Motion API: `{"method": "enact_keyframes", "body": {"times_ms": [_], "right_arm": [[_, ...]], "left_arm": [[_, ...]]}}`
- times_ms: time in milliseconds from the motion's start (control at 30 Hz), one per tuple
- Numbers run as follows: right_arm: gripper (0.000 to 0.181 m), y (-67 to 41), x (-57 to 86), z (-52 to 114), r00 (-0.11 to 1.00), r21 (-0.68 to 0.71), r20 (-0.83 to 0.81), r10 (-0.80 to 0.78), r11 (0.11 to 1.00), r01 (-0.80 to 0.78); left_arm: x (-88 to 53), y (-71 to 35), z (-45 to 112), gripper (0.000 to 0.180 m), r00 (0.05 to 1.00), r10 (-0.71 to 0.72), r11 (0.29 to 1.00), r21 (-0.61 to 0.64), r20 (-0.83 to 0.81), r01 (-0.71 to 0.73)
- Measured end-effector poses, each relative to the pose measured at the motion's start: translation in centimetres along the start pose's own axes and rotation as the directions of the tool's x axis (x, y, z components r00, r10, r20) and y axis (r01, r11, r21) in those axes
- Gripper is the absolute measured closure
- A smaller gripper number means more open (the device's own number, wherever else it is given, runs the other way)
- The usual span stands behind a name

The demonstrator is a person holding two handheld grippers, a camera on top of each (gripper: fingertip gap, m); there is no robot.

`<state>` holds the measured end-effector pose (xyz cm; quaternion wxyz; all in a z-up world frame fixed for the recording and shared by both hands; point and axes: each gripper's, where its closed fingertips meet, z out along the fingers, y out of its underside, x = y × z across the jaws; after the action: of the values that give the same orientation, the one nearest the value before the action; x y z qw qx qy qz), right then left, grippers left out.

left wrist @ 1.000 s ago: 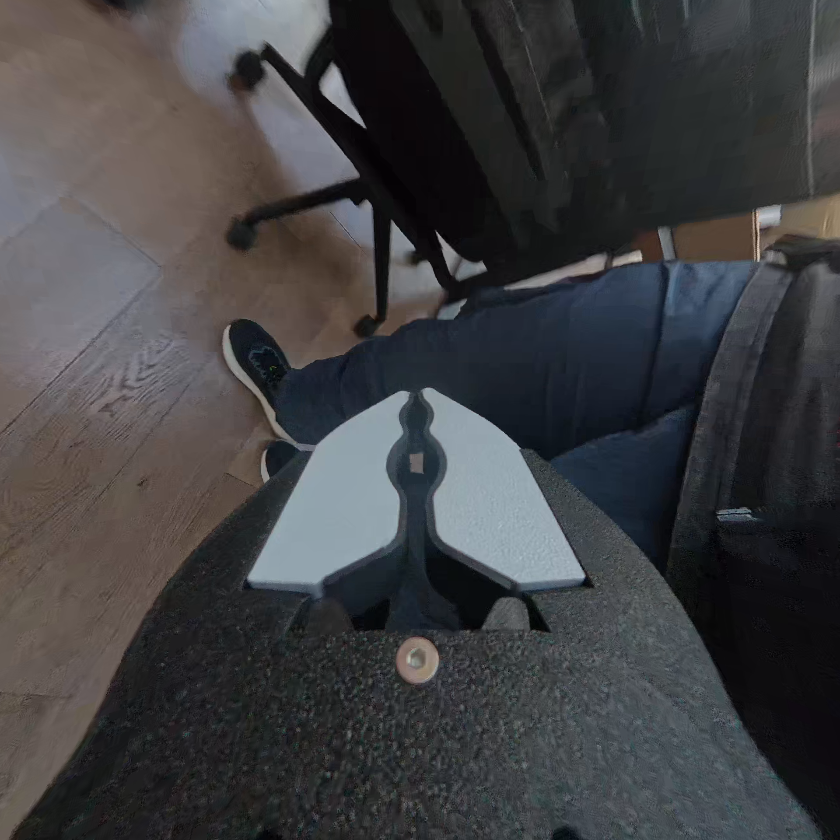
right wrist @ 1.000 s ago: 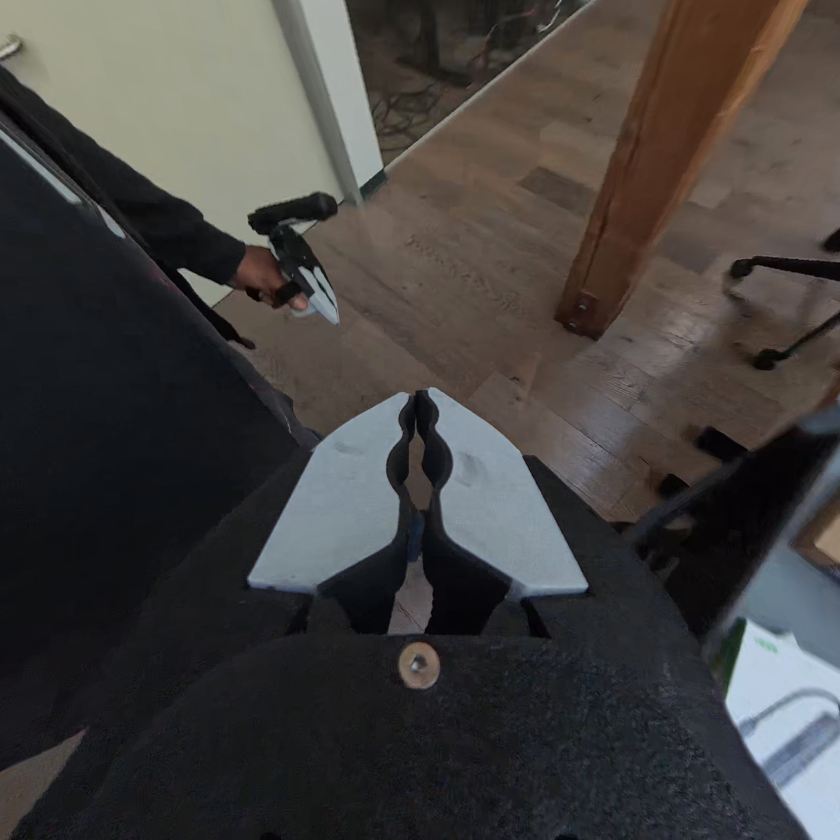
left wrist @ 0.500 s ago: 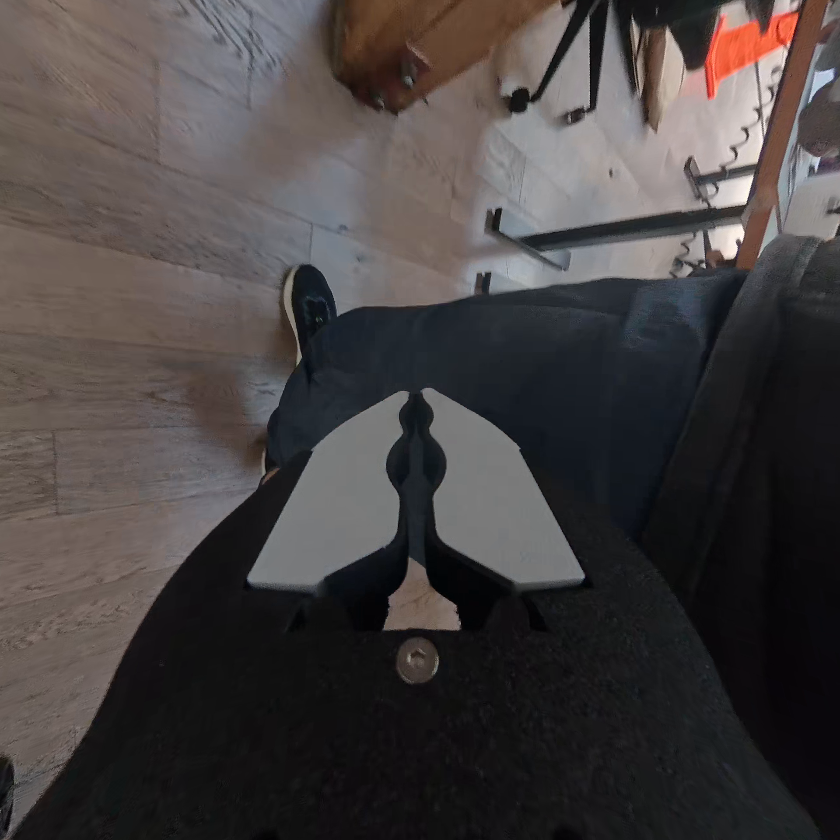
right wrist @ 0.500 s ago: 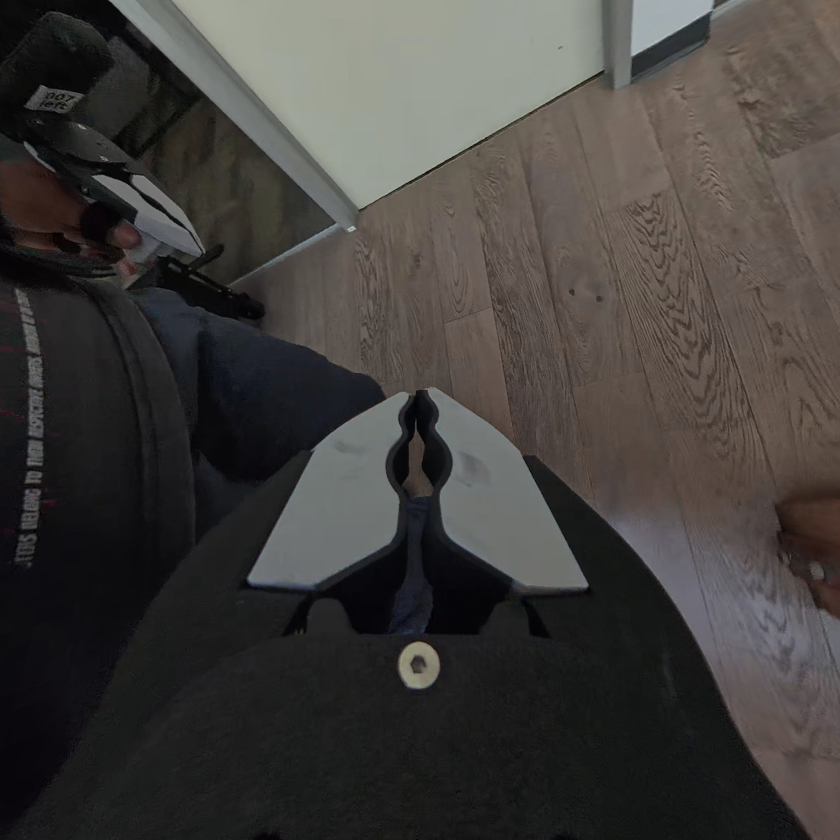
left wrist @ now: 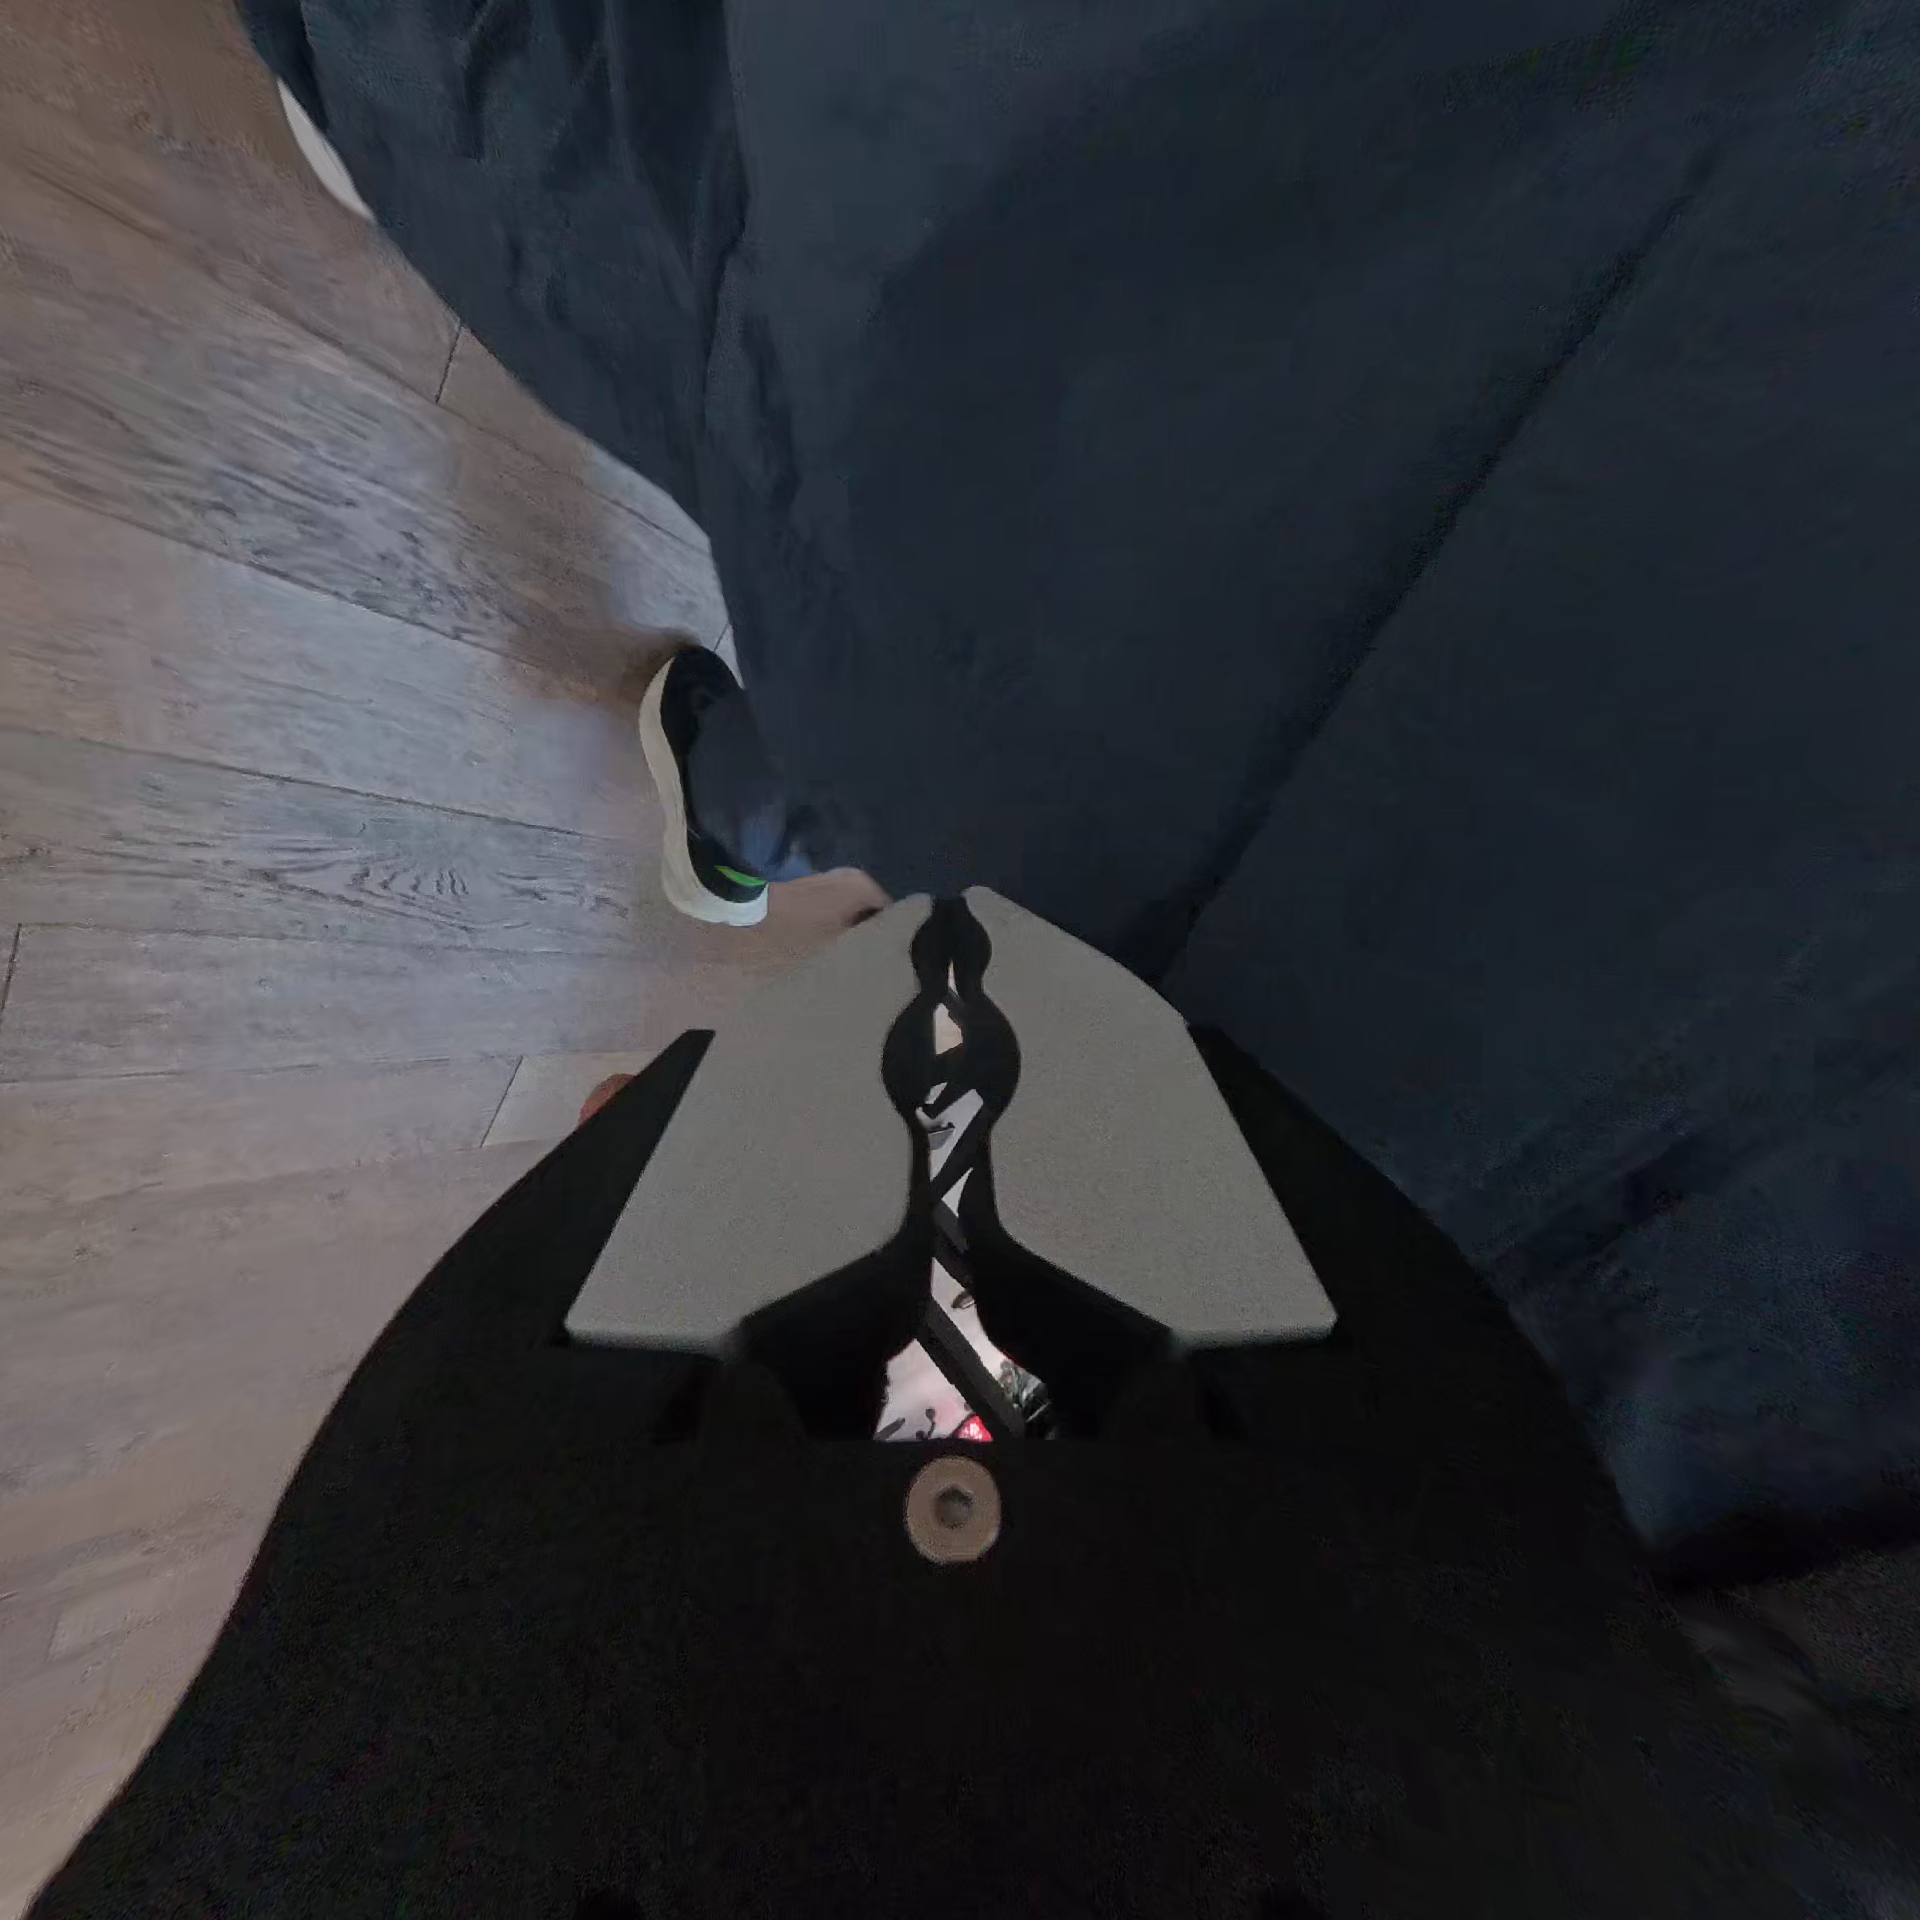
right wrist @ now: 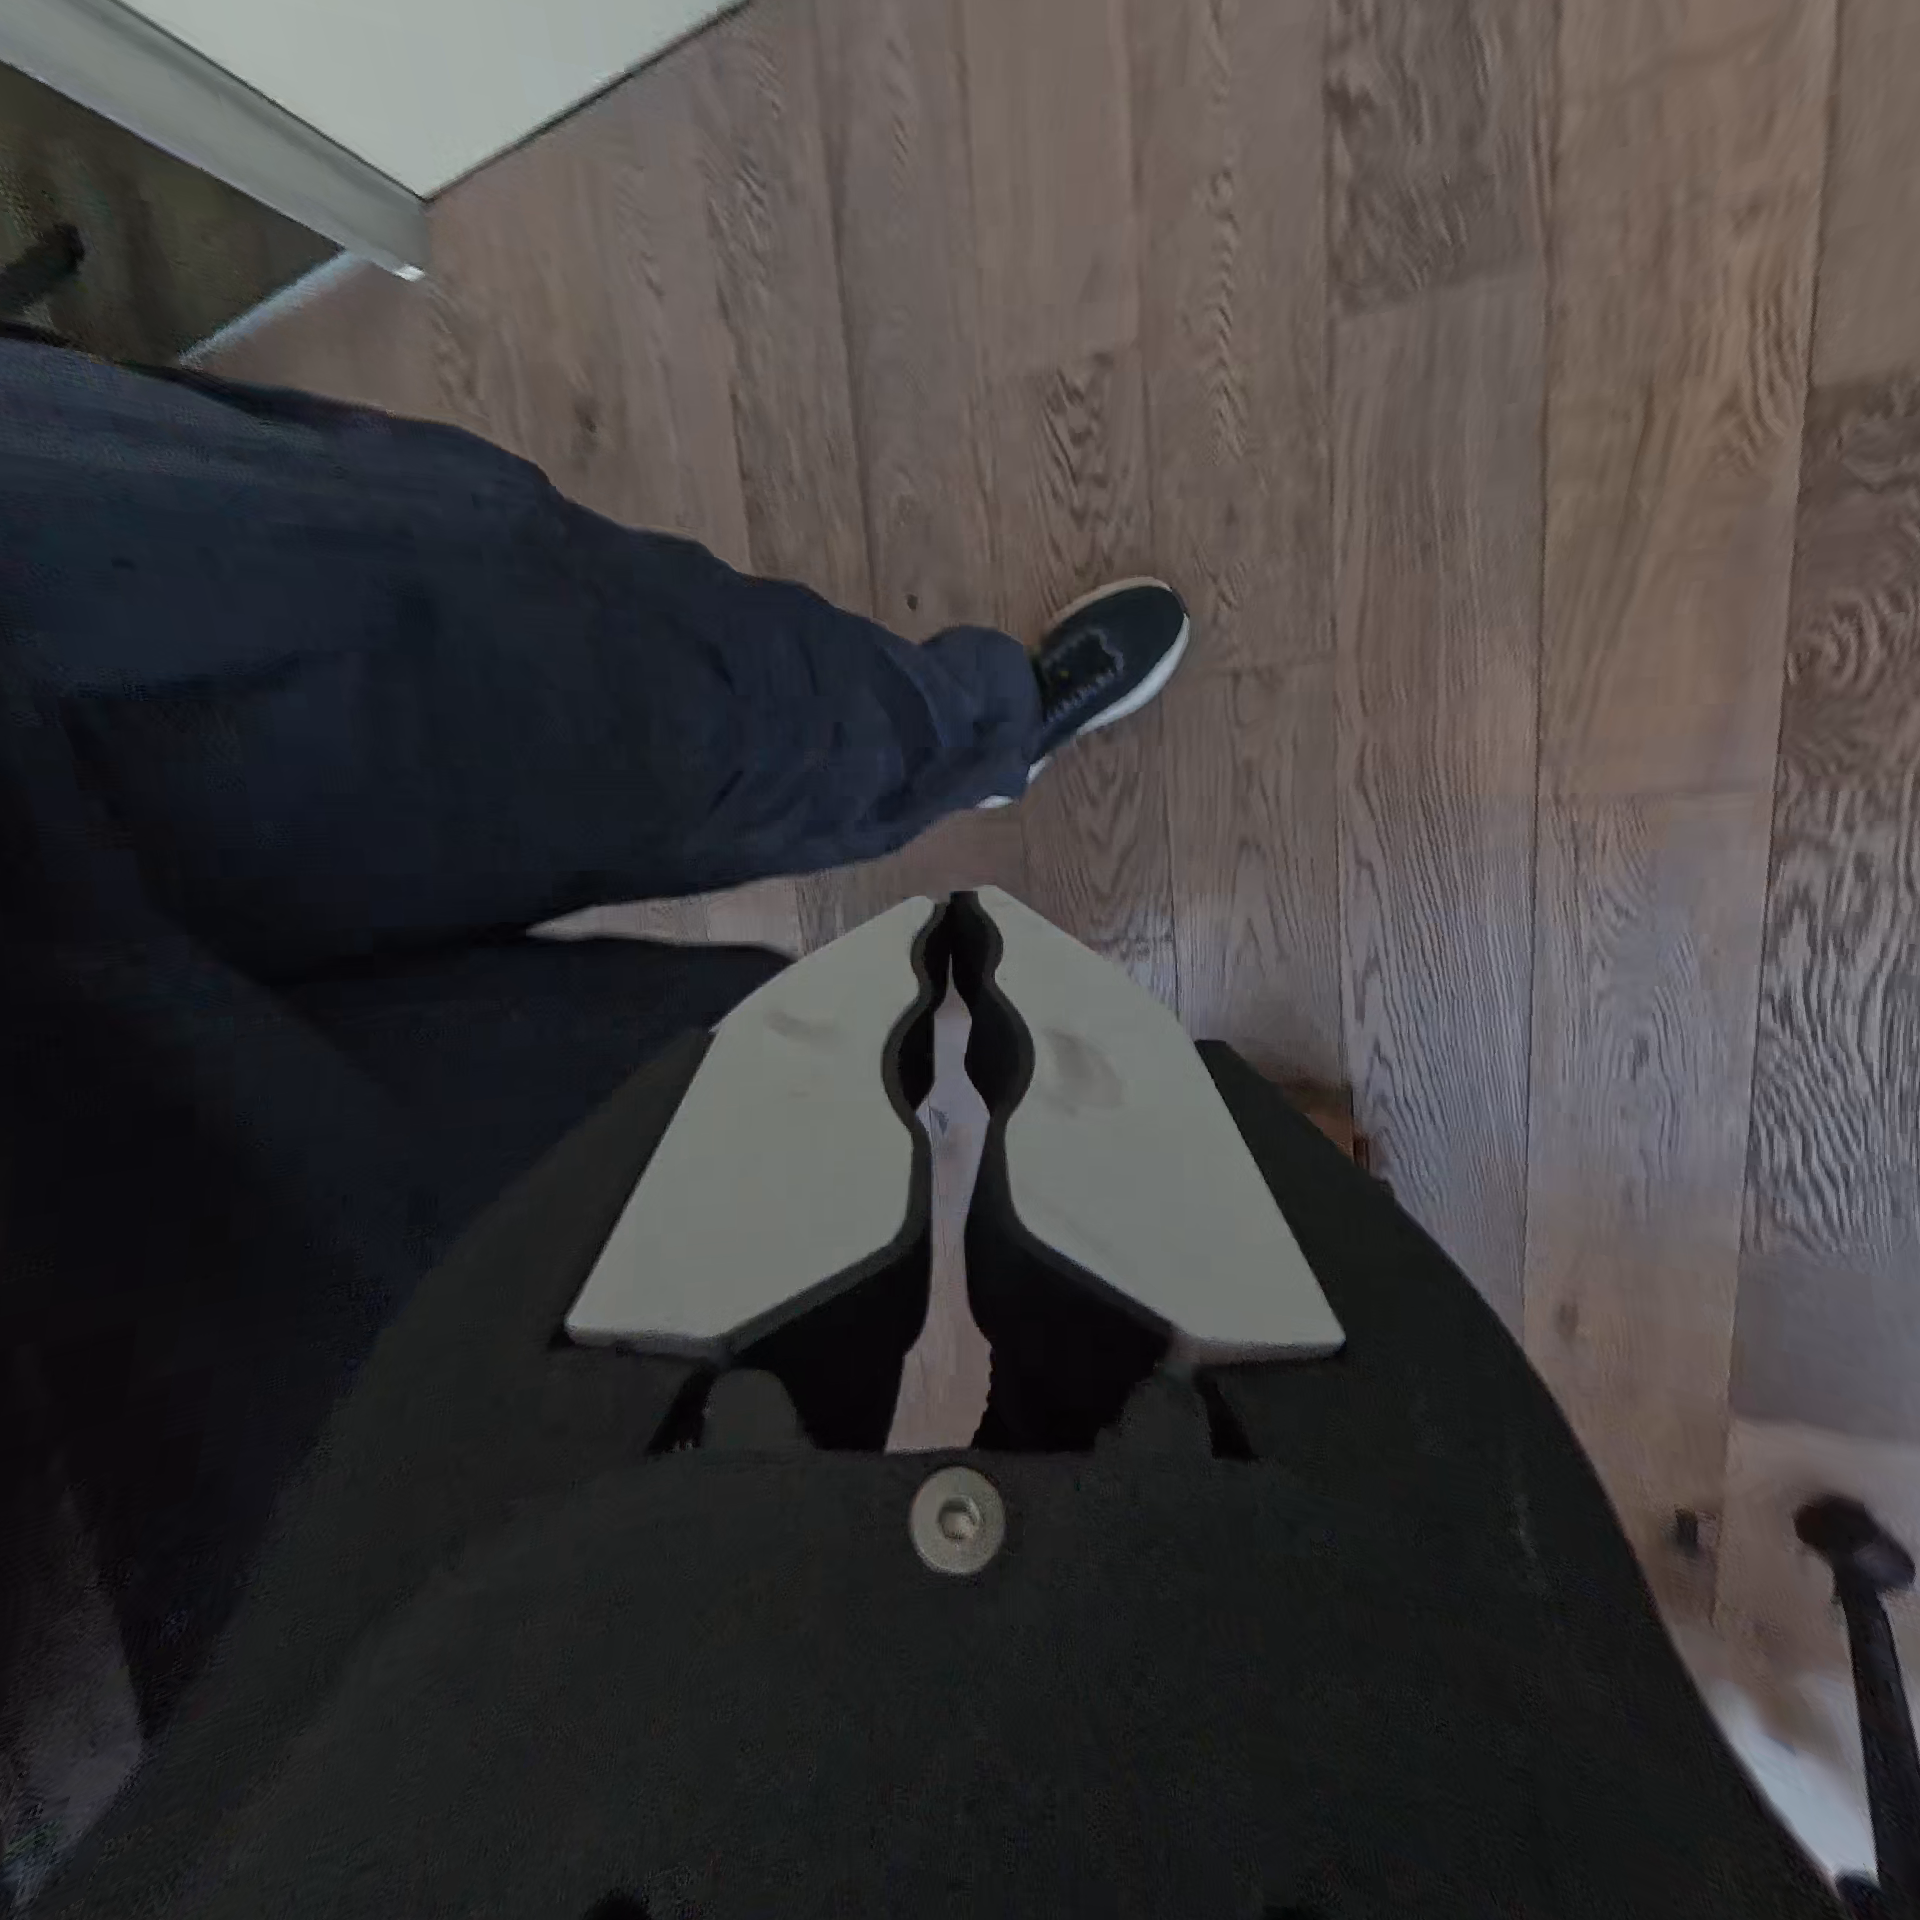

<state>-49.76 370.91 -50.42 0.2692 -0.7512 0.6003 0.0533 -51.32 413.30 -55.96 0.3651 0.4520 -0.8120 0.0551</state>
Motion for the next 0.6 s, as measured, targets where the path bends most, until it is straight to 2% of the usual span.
{"method": "enact_keyframes", "body": {"times_ms": [67,133,233,300,467,533,600], "right_arm": [[0.181,1.2,6.0,-1.8,0.991,-0.052,-0.062,0.12,0.991,-0.123],[0.181,2.7,11.5,-4.0,0.951,-0.056,-0.11,0.287,0.954,-0.295],[0.181,4.1,18.9,-6.7,0.831,0.064,-0.087,0.55,0.835,-0.546],[0.181,4.8,23.6,-7.3,0.747,0.119,-0.05,0.663,0.747,-0.654],[0.181,6.5,35.9,-7.2,0.611,0.081,-0.052,0.79,0.613,-0.786],[0.181,5.3,41.7,-9.3,0.546,0.063,-0.037,0.837,0.547,-0.835],[0.181,2.2,49.1,-13.6,0.529,0.1,-0.021,0.848,0.528,-0.843]], "left_arm": [[3.2,-9.5,-2.1,0.18,0.998,0.061,0.998,0.025,-0.024,-0.06],[6.9,-19.8,-4.1,0.18,0.985,0.17,0.985,-0.008,-0.02,-0.17],[12.8,-36.4,-6.7,0.18,0.93,0.367,0.928,-0.075,0.012,-0.365],[17.7,-47.6,-7.4,0.18,0.906,0.424,0.903,-0.073,-0.009,-0.423],[30.6,-69.9,-4.9,0.18,0.898,0.425,0.901,-0.038,-0.108,-0.431],[34.4,-75.0,-2.9,0.18,0.904,0.42,0.898,-0.106,-0.079,-0.426],[37.6,-78.4,-1.1,0.18,0.901,0.433,0.878,-0.212,-0.026,-0.428]]}}
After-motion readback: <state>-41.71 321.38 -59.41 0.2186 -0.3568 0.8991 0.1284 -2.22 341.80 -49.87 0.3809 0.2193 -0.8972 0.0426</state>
